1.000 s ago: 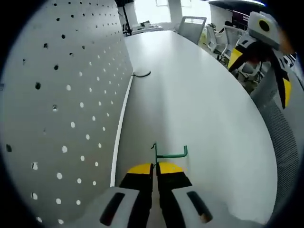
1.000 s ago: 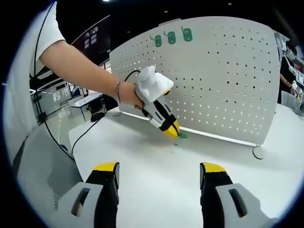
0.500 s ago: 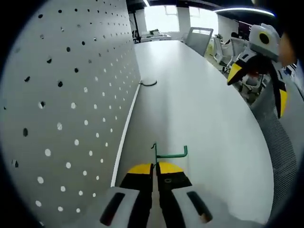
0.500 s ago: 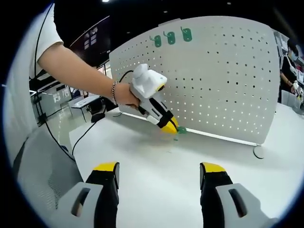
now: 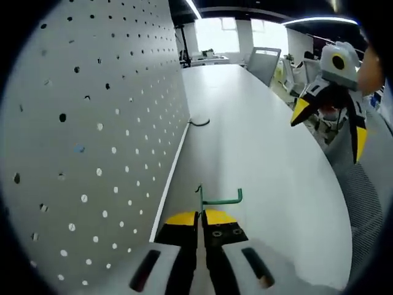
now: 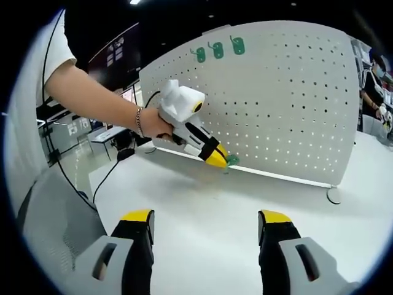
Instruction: Insert the hook assembly into the mounting plate slot until the hook locks in place.
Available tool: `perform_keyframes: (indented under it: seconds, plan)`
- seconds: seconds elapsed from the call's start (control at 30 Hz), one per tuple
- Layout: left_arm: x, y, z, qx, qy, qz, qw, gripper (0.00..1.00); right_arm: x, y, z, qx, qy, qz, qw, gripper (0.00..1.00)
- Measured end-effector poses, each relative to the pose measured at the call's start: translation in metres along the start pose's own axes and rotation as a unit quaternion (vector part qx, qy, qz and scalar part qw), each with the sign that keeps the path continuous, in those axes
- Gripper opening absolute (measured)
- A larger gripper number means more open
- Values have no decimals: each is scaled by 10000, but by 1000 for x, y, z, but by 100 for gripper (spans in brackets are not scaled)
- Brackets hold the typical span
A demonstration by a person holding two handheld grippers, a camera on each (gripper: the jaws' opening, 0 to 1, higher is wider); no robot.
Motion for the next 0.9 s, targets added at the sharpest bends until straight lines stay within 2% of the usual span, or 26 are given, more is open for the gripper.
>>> perform_keyframes:
  seconds: [0.47, 0.6, 0.9]
  plan:
    - [-1, 5, -17, -440, 280, -314, 9981, 3, 0, 2, 0, -25, -2, -23, 10000, 66]
    - [0, 9, -24, -640, 390, -540, 9957, 3, 0, 2, 0, -33, 9, -31, 10000, 66]
    - [-1, 14, -35, -884, 560, -687, 9921, 3, 1, 3, 0, -100, 41, -1, 9999, 66]
Point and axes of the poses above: the point that each gripper's makers call its tool centre point, and the gripper's own axes: z roughly forward along the fingers, x roughly to its left, y roughly out of its top, the point moved 6 cm from there along -z, roughly backward along the fingers, and after that the axes turned 7 degrees about y, right-handed, at the moved point
